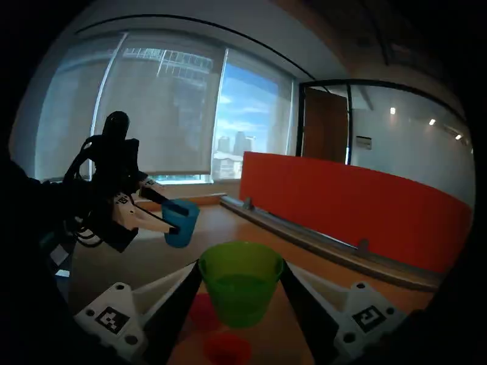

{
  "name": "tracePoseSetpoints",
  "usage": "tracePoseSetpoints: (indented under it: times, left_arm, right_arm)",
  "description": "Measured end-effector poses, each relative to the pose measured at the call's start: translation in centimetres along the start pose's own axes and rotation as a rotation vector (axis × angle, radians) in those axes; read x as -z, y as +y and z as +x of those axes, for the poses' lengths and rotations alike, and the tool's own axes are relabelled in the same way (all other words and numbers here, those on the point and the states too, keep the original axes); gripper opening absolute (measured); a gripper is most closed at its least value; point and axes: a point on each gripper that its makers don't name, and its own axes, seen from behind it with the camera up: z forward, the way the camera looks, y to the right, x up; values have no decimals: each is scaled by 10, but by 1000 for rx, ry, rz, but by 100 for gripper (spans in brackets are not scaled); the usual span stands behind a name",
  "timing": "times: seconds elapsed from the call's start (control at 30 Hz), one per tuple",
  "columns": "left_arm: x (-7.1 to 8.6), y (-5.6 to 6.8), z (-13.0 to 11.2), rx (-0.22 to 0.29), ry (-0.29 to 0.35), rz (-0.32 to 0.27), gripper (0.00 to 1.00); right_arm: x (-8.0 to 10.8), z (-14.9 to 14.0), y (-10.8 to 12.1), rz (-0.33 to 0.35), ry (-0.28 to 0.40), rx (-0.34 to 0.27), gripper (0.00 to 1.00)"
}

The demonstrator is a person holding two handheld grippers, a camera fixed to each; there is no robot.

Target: Pour water

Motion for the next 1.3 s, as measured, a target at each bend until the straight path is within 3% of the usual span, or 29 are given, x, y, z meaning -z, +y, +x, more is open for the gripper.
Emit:
tracePoseSetpoints:
  times: [0.6,1.3]
  left_arm:
    - [-19,15,-67,-61,-171,-51,85]
    - [-37,31,-135,-64,-306,-104,85]
  right_arm:
    - [-3,-27,35,-46,-67,-23,92]
    - [19,-72,57,-97,-169,-42,92]
